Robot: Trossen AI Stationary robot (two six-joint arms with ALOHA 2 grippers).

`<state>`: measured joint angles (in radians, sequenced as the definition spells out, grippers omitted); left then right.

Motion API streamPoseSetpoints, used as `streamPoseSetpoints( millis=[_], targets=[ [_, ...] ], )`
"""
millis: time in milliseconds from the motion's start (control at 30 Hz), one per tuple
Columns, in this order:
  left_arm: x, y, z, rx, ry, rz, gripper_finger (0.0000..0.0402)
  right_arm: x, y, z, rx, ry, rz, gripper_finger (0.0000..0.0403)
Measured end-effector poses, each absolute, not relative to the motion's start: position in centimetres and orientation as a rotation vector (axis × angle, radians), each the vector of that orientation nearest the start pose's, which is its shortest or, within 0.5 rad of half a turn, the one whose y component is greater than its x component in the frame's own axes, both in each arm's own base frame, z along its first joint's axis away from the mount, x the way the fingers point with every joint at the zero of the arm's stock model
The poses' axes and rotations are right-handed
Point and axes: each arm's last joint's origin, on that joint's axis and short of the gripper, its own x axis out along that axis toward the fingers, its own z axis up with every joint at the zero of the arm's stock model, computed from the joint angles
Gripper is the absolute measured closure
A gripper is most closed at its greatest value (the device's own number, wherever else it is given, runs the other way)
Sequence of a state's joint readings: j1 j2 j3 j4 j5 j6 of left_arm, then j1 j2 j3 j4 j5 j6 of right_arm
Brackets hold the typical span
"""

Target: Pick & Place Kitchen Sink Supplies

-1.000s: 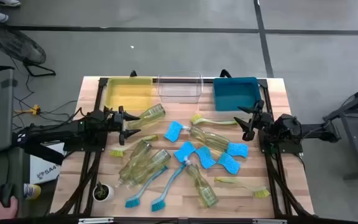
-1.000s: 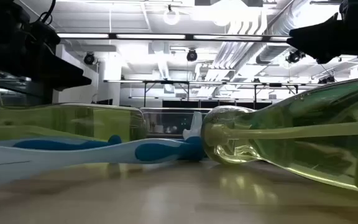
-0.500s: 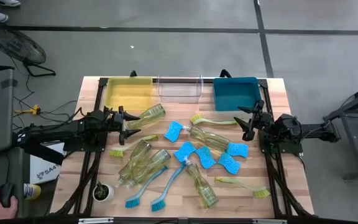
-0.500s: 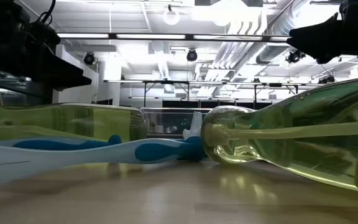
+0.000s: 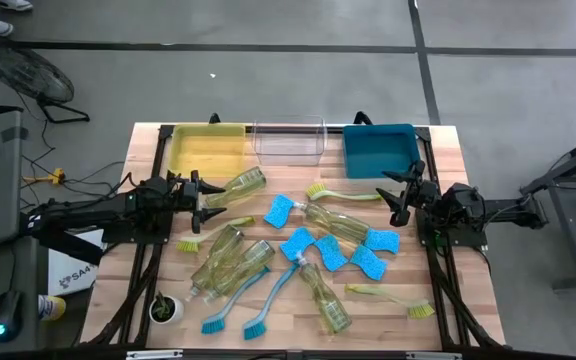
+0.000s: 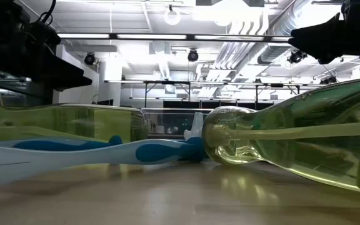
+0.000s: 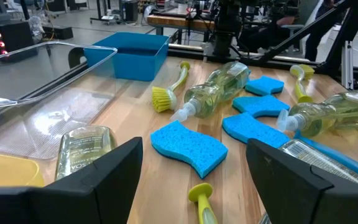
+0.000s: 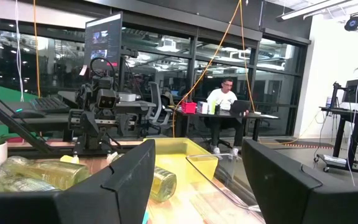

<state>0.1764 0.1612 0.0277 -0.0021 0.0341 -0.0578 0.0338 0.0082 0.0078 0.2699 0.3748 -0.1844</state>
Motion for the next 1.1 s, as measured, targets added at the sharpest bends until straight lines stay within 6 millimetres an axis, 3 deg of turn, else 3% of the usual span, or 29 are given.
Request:
streamPoseSetpoints(
  millis=[1100],
  targets=[
    [10.46, 1.76, 15.96, -0.072, 0.131, 0.146, 0.0122, 9.27, -0.72, 19.10, -0.092, -0.241, -0.346, 0.0169]
  ],
)
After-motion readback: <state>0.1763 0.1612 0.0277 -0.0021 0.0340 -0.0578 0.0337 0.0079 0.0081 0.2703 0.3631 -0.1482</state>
